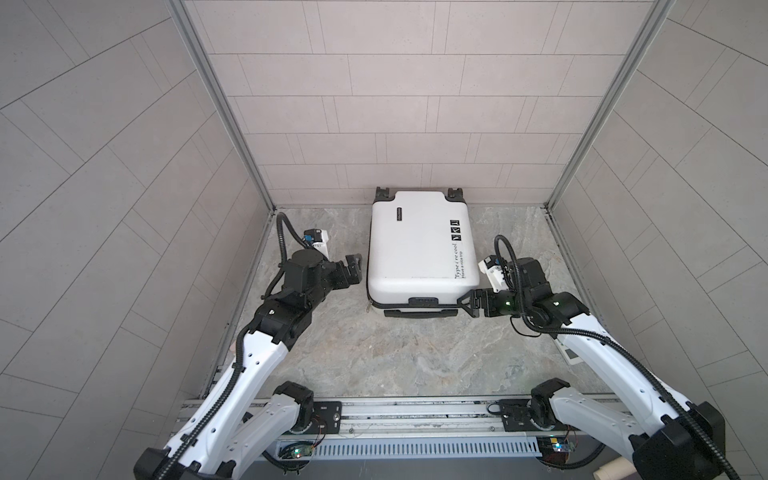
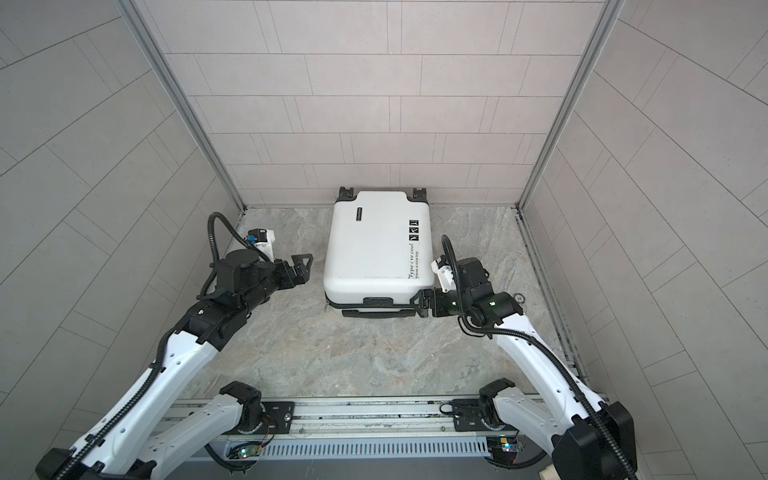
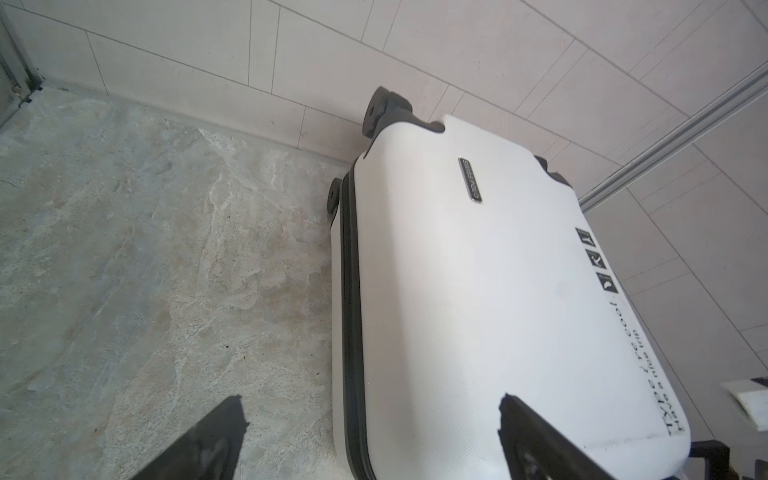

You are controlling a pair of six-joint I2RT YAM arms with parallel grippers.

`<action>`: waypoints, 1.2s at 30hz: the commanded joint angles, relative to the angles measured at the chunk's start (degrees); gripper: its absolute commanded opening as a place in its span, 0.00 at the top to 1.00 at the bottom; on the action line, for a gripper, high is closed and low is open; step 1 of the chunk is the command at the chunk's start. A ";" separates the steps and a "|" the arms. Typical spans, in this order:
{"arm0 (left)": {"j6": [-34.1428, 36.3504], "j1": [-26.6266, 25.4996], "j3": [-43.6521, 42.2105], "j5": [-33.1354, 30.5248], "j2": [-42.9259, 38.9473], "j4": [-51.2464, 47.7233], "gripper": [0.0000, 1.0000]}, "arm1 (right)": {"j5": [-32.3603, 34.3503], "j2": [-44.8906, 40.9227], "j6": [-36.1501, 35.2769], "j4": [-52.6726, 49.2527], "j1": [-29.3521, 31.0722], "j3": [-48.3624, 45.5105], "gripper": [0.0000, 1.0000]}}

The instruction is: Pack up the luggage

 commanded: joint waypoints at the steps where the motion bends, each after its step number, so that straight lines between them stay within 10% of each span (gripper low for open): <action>1: 2.67 0.15 -1.85 8.04 0.64 -1.90 0.16 | 2.39 0.13 -0.15 0.36 0.28 -0.63 0.01; 9: -1.60 0.08 -11.65 17.73 -2.98 8.90 0.22 | 3.24 3.34 0.09 2.19 0.35 0.26 0.02; 14: -4.57 -0.01 -14.66 18.86 -3.99 16.19 0.02 | 3.90 5.26 0.43 3.48 0.35 0.92 0.03; 36: -9.34 -4.56 -7.46 21.01 19.28 33.37 0.03 | 4.62 8.82 1.22 6.32 -3.61 3.57 0.03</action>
